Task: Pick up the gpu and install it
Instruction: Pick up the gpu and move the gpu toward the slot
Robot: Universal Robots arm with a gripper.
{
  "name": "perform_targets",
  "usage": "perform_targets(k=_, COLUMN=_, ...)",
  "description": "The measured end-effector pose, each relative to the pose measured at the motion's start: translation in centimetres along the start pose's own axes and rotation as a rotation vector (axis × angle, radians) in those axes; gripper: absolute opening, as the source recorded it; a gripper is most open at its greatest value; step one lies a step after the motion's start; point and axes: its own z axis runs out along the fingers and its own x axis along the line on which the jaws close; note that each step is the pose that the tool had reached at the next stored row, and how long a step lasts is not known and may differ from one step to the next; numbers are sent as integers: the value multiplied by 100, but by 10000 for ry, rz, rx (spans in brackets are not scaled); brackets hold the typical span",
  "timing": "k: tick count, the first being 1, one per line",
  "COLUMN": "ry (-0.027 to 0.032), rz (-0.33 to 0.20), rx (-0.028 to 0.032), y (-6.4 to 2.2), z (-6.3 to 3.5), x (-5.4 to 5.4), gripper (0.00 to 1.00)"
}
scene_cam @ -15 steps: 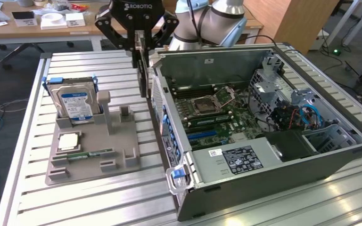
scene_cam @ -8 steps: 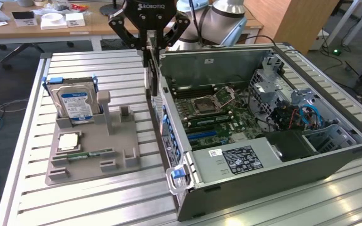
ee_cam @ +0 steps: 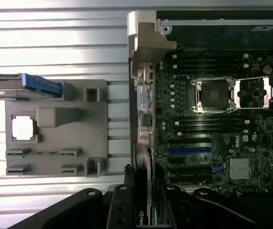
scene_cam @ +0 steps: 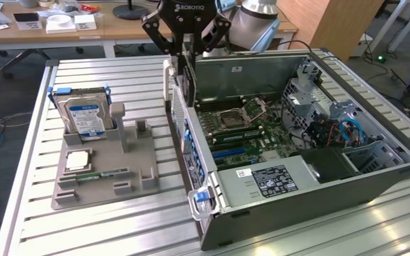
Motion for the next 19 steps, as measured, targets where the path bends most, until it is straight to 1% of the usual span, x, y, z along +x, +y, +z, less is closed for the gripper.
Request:
perform_targets(k=11, ry=1, rz=0, rx=1, y=19, z=7, x=-379, gripper=26)
perform_targets(k=19, ry=0, rz=-3, rx=0, y=34, z=13, x=-695, gripper=26)
